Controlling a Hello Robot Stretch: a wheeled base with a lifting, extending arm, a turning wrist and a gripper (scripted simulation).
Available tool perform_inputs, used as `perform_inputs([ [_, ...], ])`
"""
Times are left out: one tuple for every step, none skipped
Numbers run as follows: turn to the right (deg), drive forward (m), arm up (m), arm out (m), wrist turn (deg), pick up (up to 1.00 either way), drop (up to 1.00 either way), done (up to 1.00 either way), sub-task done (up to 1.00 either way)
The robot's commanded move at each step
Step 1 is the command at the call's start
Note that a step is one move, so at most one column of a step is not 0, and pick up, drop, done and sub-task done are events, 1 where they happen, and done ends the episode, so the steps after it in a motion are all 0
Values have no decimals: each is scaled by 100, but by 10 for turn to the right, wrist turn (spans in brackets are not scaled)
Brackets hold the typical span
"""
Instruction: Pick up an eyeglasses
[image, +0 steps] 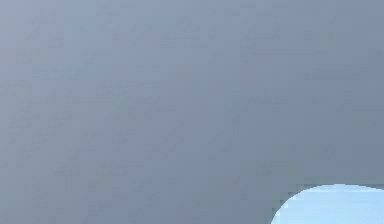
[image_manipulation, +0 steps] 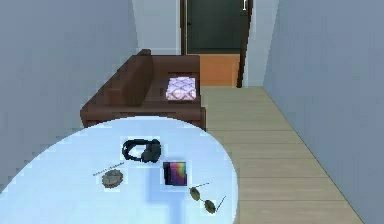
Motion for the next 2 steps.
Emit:
perform_inputs([
  [0, 0, 50, 0, 0, 0, 0, 0, 0],
  [0, 0, 32, 0, 0, 0, 0, 0, 0],
])
